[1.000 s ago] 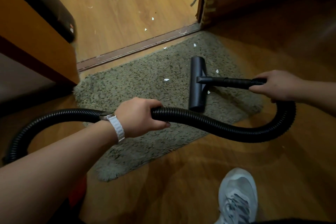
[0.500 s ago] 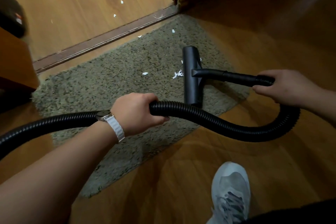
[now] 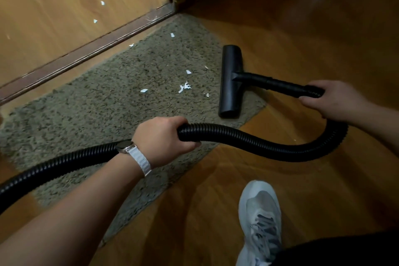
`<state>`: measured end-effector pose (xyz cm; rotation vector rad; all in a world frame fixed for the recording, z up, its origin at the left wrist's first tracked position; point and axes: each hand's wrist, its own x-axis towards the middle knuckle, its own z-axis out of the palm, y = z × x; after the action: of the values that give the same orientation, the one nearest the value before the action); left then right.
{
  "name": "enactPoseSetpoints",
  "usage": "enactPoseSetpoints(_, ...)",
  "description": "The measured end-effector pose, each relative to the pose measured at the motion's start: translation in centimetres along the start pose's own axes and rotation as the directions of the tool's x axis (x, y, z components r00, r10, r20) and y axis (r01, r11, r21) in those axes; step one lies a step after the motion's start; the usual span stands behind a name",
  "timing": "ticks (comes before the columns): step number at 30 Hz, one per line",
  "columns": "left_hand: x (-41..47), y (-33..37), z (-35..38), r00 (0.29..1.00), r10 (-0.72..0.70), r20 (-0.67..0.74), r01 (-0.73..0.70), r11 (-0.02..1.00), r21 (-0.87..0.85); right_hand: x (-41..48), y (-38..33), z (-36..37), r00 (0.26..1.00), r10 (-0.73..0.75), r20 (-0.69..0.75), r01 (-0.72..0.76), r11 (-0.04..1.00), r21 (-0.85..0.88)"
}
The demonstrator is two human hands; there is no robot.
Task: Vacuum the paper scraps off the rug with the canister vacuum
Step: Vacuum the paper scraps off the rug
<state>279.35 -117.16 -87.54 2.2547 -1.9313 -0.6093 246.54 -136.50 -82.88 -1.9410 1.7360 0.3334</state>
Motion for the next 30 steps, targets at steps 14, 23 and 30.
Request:
enactPoseSetpoints(14,-1.1,0.8,-0.5,1.000,-0.017,0.001,0.017,1.000,-0.009,0.2,1.2,1.0,0.998,-0.040,-0.045,0.041,0.999,0.024)
enactPoseSetpoints(23,-0.8,0.3,-0.1,1.000,0.011,0.016,-0.011,1.000,-0.012,0.3,1.7,1.5,0.998,-0.050,-0.050,0.052,0.997,0.050)
enactPoseSetpoints(30,-1.0,0.3,0.3,0.999,0.025,0.029,-0.025,1.000,-0.020,0.3,1.3,1.7,0.996,-0.072,-0.043,0.073,0.997,0.017)
